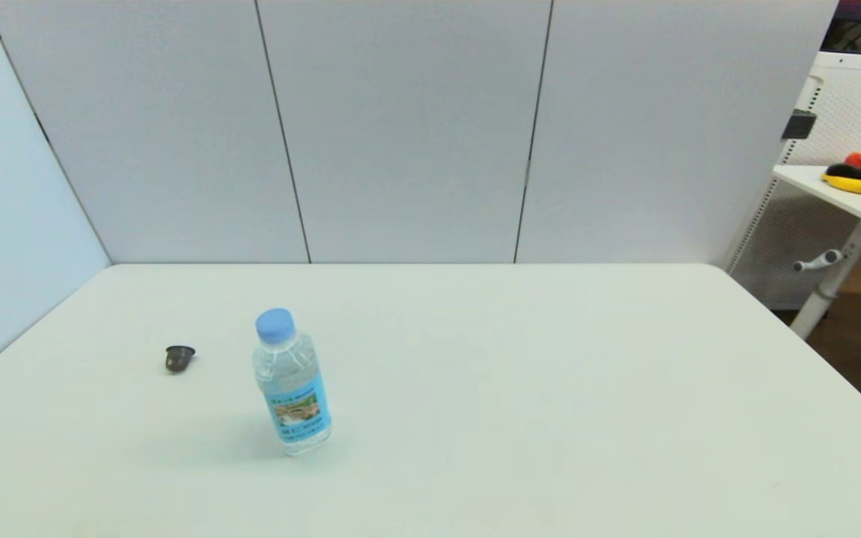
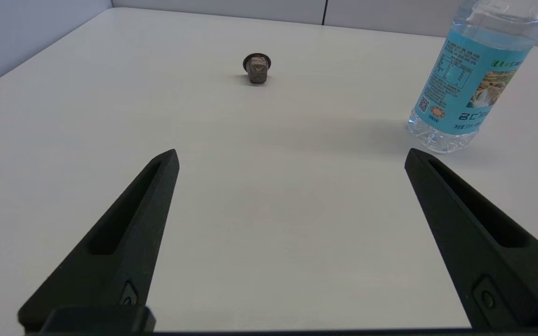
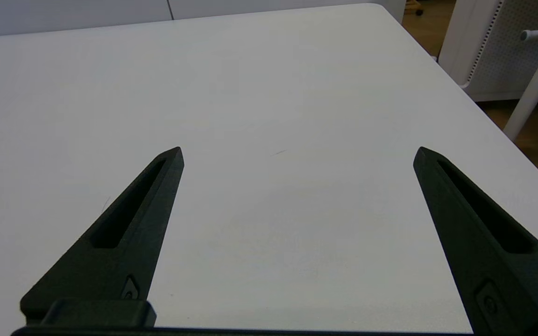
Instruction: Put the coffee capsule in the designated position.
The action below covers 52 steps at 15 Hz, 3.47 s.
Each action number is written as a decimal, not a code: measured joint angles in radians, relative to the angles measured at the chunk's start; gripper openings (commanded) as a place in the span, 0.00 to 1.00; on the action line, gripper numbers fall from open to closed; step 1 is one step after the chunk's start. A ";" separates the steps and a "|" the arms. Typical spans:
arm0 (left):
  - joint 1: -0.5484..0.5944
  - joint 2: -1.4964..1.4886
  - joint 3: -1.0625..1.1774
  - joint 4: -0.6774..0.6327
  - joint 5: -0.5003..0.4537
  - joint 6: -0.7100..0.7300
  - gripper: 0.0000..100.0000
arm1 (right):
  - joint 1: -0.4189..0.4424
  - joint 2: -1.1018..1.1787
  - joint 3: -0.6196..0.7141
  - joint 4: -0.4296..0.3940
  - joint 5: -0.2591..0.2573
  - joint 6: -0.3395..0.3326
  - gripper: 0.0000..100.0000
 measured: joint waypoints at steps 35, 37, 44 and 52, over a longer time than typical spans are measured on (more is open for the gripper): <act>-0.009 1.173 -0.807 0.335 0.046 0.011 1.00 | 0.000 0.000 0.000 0.000 0.000 0.000 1.00; -0.004 1.327 -0.854 0.272 0.045 0.011 1.00 | 0.000 0.000 0.000 0.000 0.000 0.000 1.00; 0.021 1.658 -1.055 0.349 0.041 0.014 1.00 | 0.000 0.000 0.000 0.000 0.000 0.000 1.00; 0.041 1.810 -1.118 0.300 -0.036 0.006 1.00 | 0.000 0.000 0.000 0.000 0.000 0.000 1.00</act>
